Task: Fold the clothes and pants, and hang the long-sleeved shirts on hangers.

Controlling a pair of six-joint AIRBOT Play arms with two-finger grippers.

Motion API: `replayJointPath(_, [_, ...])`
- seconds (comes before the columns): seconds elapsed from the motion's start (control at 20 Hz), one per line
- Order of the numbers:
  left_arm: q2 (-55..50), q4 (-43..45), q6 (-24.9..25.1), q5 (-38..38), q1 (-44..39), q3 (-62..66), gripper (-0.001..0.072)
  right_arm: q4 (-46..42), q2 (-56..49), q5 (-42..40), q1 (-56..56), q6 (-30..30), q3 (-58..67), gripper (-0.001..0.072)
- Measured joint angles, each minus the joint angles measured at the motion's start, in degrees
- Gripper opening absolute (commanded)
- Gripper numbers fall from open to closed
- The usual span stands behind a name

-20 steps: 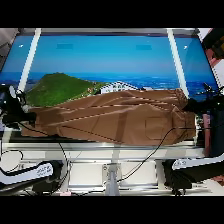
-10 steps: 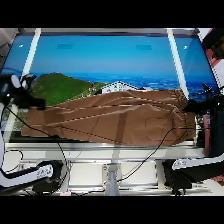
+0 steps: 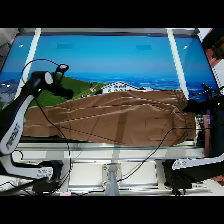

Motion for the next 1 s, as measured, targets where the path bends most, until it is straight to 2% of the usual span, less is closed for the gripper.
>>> replayJointPath(0.25, [-6.4, -3.7, 6.1, -8.1, 2.1, 7.5, 0.0472, 0.0, 0.0, 0.2, 0.0, 0.0, 0.0, 0.0045])
replayJointPath(0.55, [-8.6, -6.4, 13.8, -18.2, 5.8, 11.2, 0.0475, 0.0, 0.0, 0.3, 0.0, 0.0, 0.0, 0.0045])
replayJointPath(0.65, [-8.7, -8.7, 16.3, -20.9, 6.8, 11.7, 0.0572, 0.0, 0.0, 0.4, 0.0, 0.0, 0.0, 0.0045])
replayJointPath(0.7, [-8.8, -9.4, 18.0, -21.5, 7.1, 11.8, 0.0591, 0.1, 0.0, 0.4, 0.0, 0.0, 0.0, 0.0045])
replayJointPath(0.9, [-9.1, -11.2, 25.2, -20.2, 7.4, 12.2, 0.0588, 0.1, 0.0, 0.8, 0.0, 0.0, 0.0, 0.0044])
replayJointPath(1.0, [-9.9, -11.5, 27.2, -19.8, 7.4, 12.2, 0.0587, 0.1, 0.0, 1.0, 0.0, 0.0, 0.0, 0.0045])
